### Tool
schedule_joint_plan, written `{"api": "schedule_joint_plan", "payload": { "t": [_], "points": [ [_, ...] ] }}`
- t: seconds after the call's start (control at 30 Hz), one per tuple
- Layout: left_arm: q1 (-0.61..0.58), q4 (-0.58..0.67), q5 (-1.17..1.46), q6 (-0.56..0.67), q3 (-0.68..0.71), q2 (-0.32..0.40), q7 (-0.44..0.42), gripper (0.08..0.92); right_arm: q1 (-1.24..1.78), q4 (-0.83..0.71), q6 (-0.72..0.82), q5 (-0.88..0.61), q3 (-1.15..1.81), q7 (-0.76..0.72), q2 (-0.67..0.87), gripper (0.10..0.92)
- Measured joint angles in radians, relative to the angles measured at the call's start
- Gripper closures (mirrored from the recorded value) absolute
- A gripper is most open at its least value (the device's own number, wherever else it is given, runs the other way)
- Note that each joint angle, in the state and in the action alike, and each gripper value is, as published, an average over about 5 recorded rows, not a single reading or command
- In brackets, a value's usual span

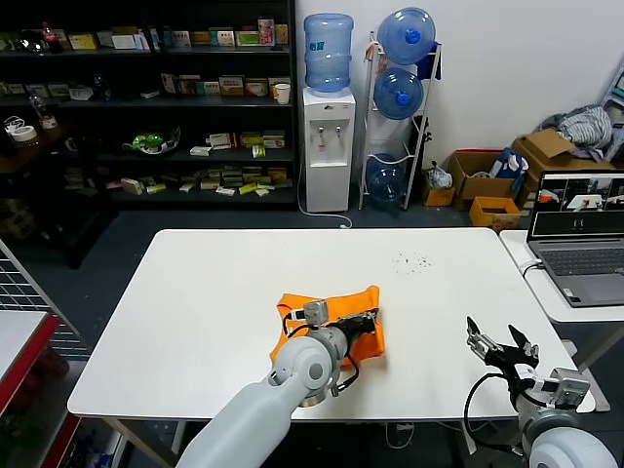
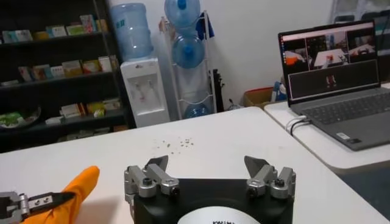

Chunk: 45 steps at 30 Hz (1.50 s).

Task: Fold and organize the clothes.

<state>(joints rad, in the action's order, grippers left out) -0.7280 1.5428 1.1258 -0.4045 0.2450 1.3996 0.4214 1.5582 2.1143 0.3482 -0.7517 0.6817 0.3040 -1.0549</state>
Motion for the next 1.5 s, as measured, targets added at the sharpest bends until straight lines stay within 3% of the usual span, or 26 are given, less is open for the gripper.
{"api": "schedule_joint_plan", "payload": {
  "t": [0.37, 0.67, 0.93, 1.17, 1.33, 1.5],
  "points": [
    [-0.001, -0.023, -0.021, 0.009, -0.003, 0.024, -0.015, 0.884, -0.001, -0.007, -0.006, 0.005, -0.006, -0.008, -0.004, 0.203],
    [-0.065, 0.079, -0.092, 0.059, -0.076, -0.014, -0.092, 0.637, -0.019, -0.032, -0.049, 0.064, -0.013, -0.099, 0.011, 0.203],
    [-0.313, 0.238, -0.239, 0.220, -0.310, -0.149, -0.276, 0.403, -0.051, -0.148, -0.163, 0.138, -0.022, -0.226, 0.018, 0.203],
    [-0.607, 0.266, -0.374, 0.443, -0.627, -0.192, -0.471, 0.215, -0.036, -0.242, -0.300, 0.194, 0.021, -0.330, 0.001, 0.203],
    [-0.760, 0.280, -0.465, 0.600, -0.789, -0.173, -0.586, 0.179, 0.000, -0.263, -0.402, 0.223, 0.068, -0.401, -0.022, 0.203],
    [-0.839, 0.294, -0.522, 0.699, -0.873, -0.127, -0.660, 0.177, 0.035, -0.275, -0.496, 0.247, 0.100, -0.460, -0.052, 0.203]
  ]
}}
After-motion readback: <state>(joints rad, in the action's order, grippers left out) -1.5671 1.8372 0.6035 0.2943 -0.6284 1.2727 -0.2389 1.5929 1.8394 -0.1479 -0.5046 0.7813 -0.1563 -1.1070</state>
